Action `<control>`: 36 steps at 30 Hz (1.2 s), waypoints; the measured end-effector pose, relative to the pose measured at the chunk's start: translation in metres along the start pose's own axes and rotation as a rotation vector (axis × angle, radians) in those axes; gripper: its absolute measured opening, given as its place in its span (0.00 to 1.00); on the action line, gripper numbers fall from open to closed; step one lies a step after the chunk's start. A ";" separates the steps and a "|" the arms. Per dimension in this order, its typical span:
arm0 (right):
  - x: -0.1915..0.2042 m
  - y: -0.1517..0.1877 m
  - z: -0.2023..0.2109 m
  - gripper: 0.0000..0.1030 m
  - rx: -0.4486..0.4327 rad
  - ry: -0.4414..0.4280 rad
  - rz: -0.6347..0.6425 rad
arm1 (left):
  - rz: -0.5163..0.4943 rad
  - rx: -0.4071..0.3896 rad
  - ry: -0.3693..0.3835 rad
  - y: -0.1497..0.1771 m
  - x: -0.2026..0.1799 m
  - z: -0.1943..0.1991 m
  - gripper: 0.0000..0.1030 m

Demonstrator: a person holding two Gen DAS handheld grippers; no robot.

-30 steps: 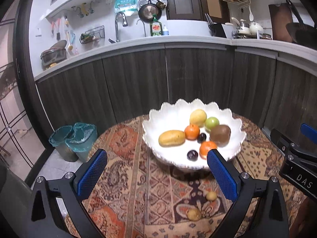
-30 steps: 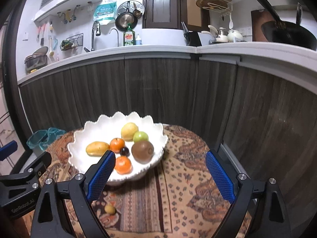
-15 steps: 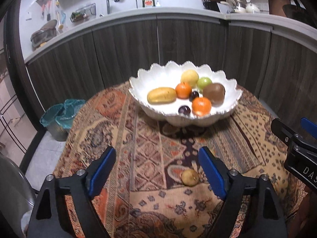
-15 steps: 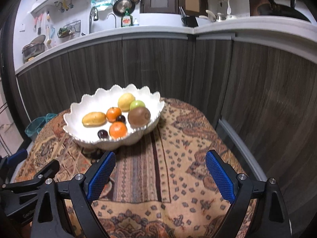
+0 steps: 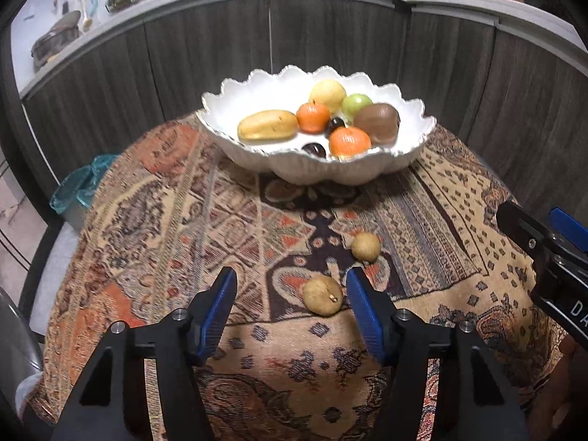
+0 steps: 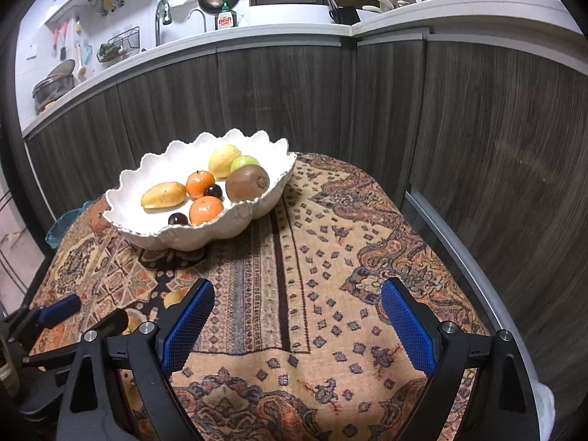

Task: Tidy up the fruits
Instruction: 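Close the left gripper on a small potato while the right gripper grasps the other potato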

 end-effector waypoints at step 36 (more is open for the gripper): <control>0.027 0.003 -0.008 0.90 0.034 -0.036 0.045 | 0.029 0.020 -0.020 0.007 0.027 -0.006 0.25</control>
Point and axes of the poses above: each gripper's, at about its wrist camera, not at the fingertips, and z roughly against the way its jaws point, x to its left, y to its underside, the point moved 8 cm from there along -z, roughly the way its jaws point, and after that the axes turned 4 degrees about -z, right-handed, at the moved point
